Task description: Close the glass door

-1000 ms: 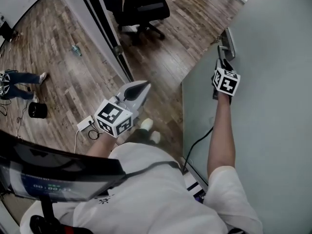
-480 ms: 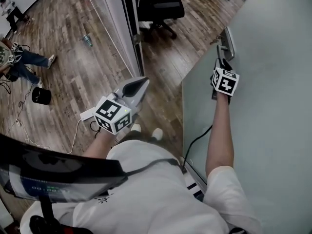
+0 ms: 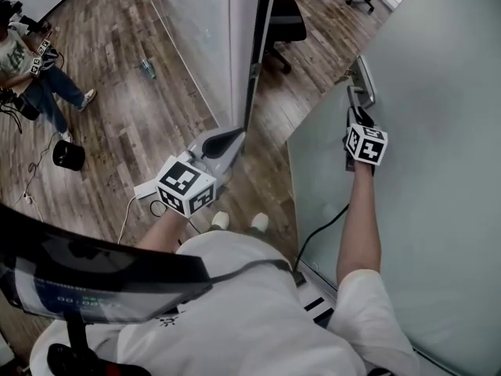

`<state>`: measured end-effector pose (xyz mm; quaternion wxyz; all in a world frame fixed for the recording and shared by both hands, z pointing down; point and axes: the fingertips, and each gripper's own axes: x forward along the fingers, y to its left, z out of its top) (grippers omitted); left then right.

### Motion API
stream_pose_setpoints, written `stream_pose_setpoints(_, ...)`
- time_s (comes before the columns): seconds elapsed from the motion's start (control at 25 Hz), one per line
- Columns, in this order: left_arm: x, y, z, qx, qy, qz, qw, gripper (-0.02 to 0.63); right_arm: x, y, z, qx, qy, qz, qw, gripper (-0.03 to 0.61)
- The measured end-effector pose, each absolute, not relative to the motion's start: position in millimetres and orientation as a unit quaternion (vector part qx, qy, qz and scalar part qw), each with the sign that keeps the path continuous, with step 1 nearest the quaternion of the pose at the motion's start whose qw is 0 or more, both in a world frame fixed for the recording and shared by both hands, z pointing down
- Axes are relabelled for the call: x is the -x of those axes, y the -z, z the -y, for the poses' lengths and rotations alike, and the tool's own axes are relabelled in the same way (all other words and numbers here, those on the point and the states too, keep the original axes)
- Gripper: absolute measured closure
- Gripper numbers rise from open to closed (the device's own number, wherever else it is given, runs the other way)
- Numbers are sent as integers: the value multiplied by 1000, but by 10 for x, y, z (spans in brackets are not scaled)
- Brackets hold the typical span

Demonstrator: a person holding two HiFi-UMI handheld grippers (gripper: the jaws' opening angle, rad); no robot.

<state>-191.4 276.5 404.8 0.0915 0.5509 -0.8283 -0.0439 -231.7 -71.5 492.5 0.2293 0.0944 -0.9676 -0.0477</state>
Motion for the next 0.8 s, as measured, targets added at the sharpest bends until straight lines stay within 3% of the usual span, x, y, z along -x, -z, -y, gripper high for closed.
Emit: stream_pose_setpoints(0.8,1989,-4115,-3009,-534,46,840,91,611,2440,-5106,-300,-14,69,971,227,480)
